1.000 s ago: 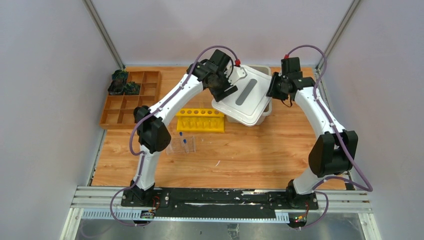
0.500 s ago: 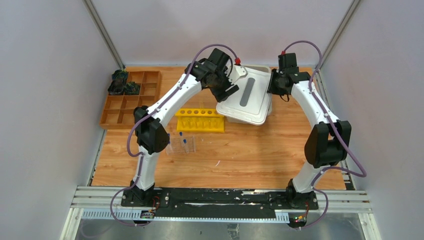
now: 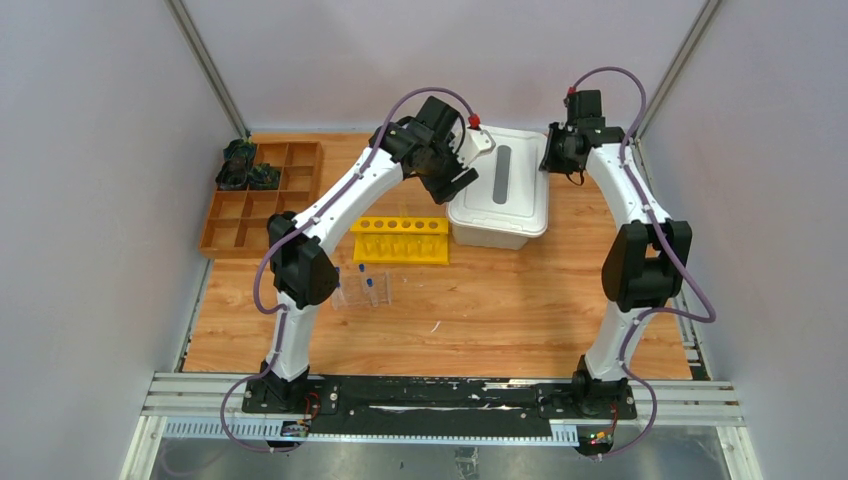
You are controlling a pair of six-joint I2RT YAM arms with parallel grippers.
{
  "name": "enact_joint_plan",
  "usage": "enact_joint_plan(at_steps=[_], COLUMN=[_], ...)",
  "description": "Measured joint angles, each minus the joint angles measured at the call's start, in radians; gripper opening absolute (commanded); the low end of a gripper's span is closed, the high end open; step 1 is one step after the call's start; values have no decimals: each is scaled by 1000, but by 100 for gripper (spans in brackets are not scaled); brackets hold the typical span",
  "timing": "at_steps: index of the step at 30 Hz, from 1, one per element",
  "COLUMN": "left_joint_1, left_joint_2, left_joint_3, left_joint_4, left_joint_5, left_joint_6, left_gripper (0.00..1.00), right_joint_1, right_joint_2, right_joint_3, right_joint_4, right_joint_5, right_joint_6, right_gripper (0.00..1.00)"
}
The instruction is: Organize the chemistry lab equipment
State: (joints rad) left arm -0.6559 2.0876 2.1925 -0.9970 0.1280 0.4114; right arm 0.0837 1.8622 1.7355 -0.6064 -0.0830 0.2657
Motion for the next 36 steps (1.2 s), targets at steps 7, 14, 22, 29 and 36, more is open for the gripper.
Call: enact_joint_plan(at_steps=[7,14,22,29,36], left_joint_1=[0,0,0,0,0], left_joint_2=[1,1,22,31,31], left_joint_3=[13,17,18,18,18], left_joint_4=[0,0,0,0,0], left_joint_5=[11,22,19,8,-10], left_joint_6=[-35,-46,-45,-40,-34], left_gripper=[67,67,67,68,68], right_joint_1=[-4,-4,-4,-4,-3], right_joint_2=[44,74,127,159,159], right_joint_3=[58,98,174,201,201], right_joint_4=[0,-5,-48,-71,-72], right_joint_5=[-31,-56,-56,-37,-19], right_joint_6=[-1,-2,-9,-25,-30], right_gripper=[23,29,38,42,48])
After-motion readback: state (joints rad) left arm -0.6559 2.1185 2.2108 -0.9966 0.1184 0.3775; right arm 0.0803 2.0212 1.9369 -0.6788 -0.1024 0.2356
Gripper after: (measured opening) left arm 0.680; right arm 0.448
